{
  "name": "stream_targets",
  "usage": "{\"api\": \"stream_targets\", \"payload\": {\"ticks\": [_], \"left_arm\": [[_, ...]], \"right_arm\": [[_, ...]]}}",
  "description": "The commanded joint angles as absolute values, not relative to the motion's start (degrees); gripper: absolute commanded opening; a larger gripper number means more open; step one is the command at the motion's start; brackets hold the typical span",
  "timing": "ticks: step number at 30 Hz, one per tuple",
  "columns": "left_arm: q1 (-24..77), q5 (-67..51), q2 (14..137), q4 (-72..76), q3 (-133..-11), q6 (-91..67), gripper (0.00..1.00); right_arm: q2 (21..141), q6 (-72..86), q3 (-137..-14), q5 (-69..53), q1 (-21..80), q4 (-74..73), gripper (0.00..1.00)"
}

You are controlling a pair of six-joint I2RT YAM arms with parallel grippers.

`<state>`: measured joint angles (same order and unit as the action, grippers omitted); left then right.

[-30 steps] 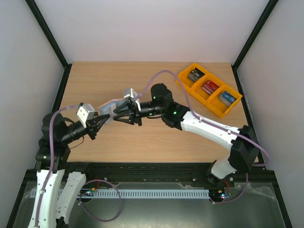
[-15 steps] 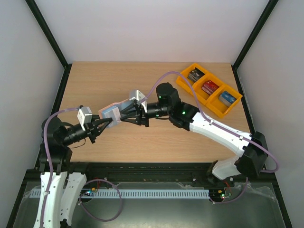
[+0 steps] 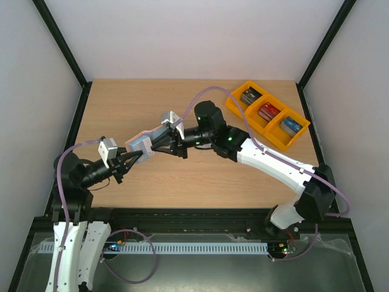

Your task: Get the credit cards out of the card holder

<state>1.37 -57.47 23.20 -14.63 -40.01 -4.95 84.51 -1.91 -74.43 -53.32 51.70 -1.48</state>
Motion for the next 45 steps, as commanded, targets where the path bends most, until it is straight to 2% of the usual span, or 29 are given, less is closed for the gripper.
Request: {"api": "stream_targets", "payload": {"ticks": [1,5,7,13,20,26,30,36,45], "left_arm": [[1.93,-61.30,22.33,-10.85,-38.59,-6.49,0.02],[1.93,-60.47,22.23,-9.85,-37.23,-7.46,0.02],[2.02,-59.13,22.08,-9.76,-36.75,-7.55,0.02],[2.11,-51.47,21.80,-9.67,-35.73,-7.46,0.02],[2.61,-52.79,21.62,-10.39,-34.64,-5.48,0.02],[2.99,-53.77,21.10,-10.59,-33.63,-4.31,0.02],[3.08,-54.52,20.47,-8.47,-32.77,-5.83,0.02],[3.08,-61.12,19.64,5.46,-29.22,-20.58,0.02],[3.08,-62.73,18.67,1.27,-29.83,-14.25,0.02]], "right_arm": [[86.28,0.11,-77.06,-57.03,52.82,2.59,0.17],[86.80,1.91,-77.16,-59.31,53.29,5.31,0.09],[87.28,2.74,-77.34,-60.46,53.33,6.23,0.08],[88.72,2.92,-79.31,-68.71,53.63,4.49,0.14],[89.21,-1.76,-81.72,-64.63,56.38,-0.50,0.17],[88.78,-2.33,-81.78,-63.35,57.36,0.72,0.30],[86.65,-0.77,-78.65,-62.19,57.40,7.39,0.36],[82.43,0.19,-73.96,-63.00,57.39,17.32,0.35],[80.64,1.54,-70.37,-63.34,57.40,22.54,0.34]]}}
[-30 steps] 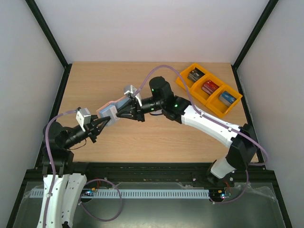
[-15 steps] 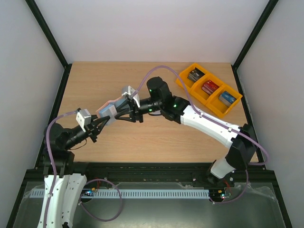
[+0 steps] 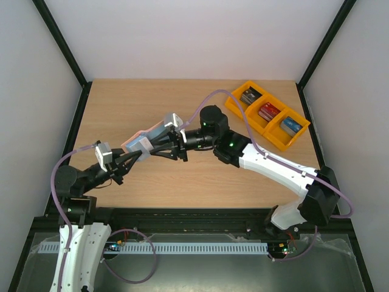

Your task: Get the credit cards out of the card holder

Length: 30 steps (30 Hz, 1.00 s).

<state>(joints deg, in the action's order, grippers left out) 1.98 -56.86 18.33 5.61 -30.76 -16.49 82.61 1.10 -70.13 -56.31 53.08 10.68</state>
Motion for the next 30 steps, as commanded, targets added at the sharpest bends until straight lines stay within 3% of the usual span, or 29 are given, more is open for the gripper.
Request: {"api": "stream_targets", "payload": {"ticks": [1,5,9,12,13,20,30], "left_arm": [[3.08,-62.82,18.53,0.85,-29.80,-13.79,0.02],[3.12,-61.85,17.65,-1.85,-30.09,-9.41,0.02],[3.16,-57.10,17.48,-0.70,-29.90,-10.40,0.02],[3.16,-56.60,17.38,1.38,-29.36,-12.16,0.02],[3.19,-56.47,17.40,1.63,-29.24,-12.55,0.02],[3.34,-57.77,17.19,2.54,-28.61,-16.54,0.04],[3.29,-60.80,16.98,5.48,-27.60,-21.76,0.10]], "right_arm": [[80.56,1.64,-70.17,-63.35,57.39,23.16,0.34],[80.78,2.55,-69.21,-62.44,57.82,25.75,0.31],[82.85,-1.17,-71.45,-56.55,59.75,19.61,0.22],[84.37,-0.44,-73.19,-56.09,59.94,17.76,0.04],[84.52,-0.41,-73.33,-55.55,59.94,17.57,0.02],[82.94,-5.49,-73.49,-55.61,59.53,11.40,0.02],[79.47,-2.58,-70.20,-55.66,54.97,13.62,0.02]]}}
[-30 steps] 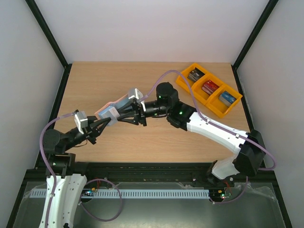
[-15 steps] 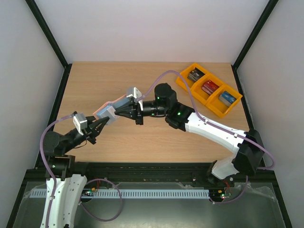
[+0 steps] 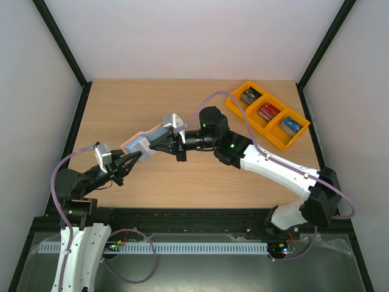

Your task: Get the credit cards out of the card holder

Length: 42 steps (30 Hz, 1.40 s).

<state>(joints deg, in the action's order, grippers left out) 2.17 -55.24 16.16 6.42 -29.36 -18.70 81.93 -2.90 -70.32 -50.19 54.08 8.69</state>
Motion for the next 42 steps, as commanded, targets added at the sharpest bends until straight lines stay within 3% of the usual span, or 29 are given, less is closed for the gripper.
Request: {"api": "stream_targets", "payload": {"ticks": [1,6,9,13,18,21,23,26,42], "left_arm": [[3.31,-60.89,16.93,5.61,-27.60,-21.96,0.10],[3.33,-60.81,16.91,5.62,-27.54,-22.19,0.11],[3.32,-60.75,16.95,5.75,-27.57,-21.96,0.03],[3.34,-60.60,16.79,5.00,-27.56,-19.84,0.02],[3.34,-59.23,16.91,5.09,-27.40,-18.97,0.02],[3.34,-58.72,16.99,5.55,-27.25,-19.04,0.02],[3.34,-58.78,17.03,5.88,-27.12,-19.56,0.02],[3.40,-58.60,16.90,5.82,-26.80,-19.73,0.02],[3.45,-59.39,16.03,8.17,-25.66,-26.38,0.13]], "right_arm": [[79.28,-2.34,-69.91,-55.68,54.52,13.70,0.02],[78.76,-1.55,-69.27,-56.57,53.09,13.84,0.02],[79.41,-1.56,-69.58,-57.95,53.05,13.28,0.02],[81.81,-1.06,-71.40,-60.60,53.71,10.92,0.02],[84.96,-6.37,-75.88,-57.96,57.38,3.37,0.19],[85.50,-4.98,-75.64,-57.35,58.45,6.65,0.21],[85.80,-4.33,-75.59,-55.98,58.96,8.23,0.17],[86.38,-4.07,-76.60,-54.91,59.12,7.80,0.02],[80.64,0.49,-71.56,-52.04,52.26,10.77,0.02]]}}
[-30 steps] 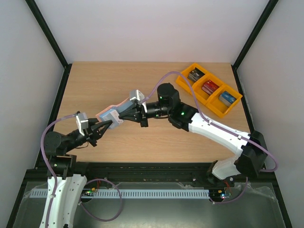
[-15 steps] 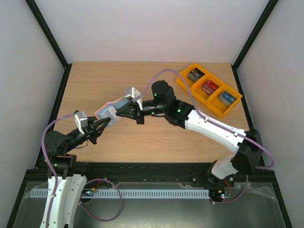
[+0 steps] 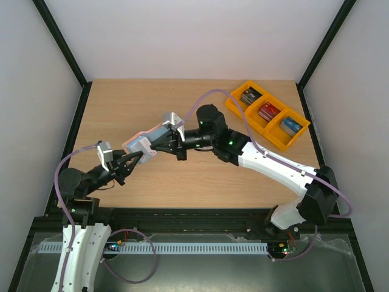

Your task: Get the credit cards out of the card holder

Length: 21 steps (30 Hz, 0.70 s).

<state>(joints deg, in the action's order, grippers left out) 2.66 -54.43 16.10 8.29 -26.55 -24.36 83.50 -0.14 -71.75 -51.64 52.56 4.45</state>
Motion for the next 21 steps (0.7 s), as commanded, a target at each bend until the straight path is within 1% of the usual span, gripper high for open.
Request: {"api": "stream_targets", "payload": {"ticks": [1,7,10,13,21], "left_arm": [[3.43,-59.41,16.06,8.24,-25.61,-26.71,0.14],[3.43,-59.66,15.99,8.09,-25.66,-27.16,0.19],[3.43,-59.64,15.96,8.17,-25.54,-27.16,0.20],[3.43,-59.53,15.89,8.43,-25.33,-27.24,0.17],[3.43,-59.59,15.75,7.37,-25.40,-26.58,0.19]], "right_arm": [[80.46,0.45,-71.39,-51.96,52.09,10.63,0.02],[80.08,0.14,-71.30,-52.31,51.38,9.74,0.01],[80.33,0.49,-71.53,-53.34,51.39,10.02,0.02],[80.99,2.14,-71.76,-55.00,51.38,11.23,0.02],[80.56,-1.62,-72.25,-53.69,51.05,6.94,0.02]]}}
